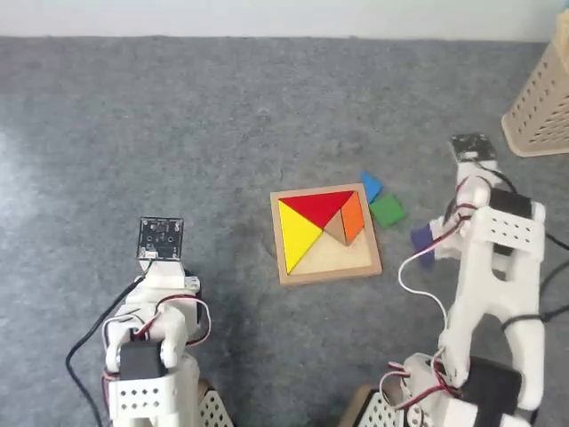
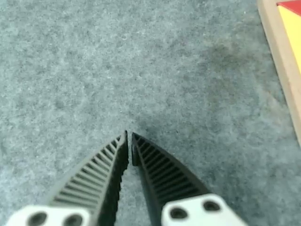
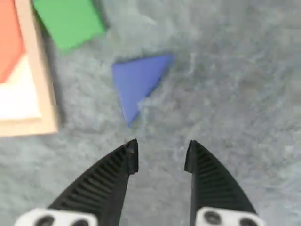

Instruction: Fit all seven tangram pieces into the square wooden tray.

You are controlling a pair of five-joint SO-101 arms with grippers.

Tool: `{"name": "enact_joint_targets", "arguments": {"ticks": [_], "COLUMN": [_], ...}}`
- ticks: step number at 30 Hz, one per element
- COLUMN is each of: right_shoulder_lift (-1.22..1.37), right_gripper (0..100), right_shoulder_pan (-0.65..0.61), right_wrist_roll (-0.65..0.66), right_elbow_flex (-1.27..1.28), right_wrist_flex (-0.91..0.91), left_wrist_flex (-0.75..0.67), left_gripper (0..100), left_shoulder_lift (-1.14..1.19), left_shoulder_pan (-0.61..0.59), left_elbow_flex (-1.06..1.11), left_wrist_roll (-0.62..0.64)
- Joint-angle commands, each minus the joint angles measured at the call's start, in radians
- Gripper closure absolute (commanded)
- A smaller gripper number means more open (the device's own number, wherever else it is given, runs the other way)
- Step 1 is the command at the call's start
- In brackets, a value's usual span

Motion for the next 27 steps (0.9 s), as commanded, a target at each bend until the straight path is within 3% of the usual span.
{"name": "enact_joint_targets", "arguments": {"ticks": [1,5,9,27], "right_shoulder_lift": [0.044,0.162,0.295,0.481], "right_gripper": [82.3,82.2,82.2,82.1], "right_shoulder_pan": [-0.105,-0.236,-0.278,-0.145], "right_wrist_roll": [-0.114,-0.276,-0.307,-0.299], "right_elbow_flex": [-0.087,-0.161,-0.227,-0.307], "right_wrist_flex": [0.004,0.008,0.004,-0.044], "left_wrist_flex": [0.002,0.002,0.002,0.002], "left_gripper": [99,99,99,99], "left_shoulder_lift": [-0.015,-0.015,-0.015,-0.015], "left_shoulder_pan": [0.003,0.003,0.003,0.003], "left_elbow_flex": [-0.012,-0.012,-0.012,-0.012], "left_wrist_roll": [0.008,0.008,0.008,0.008]}}
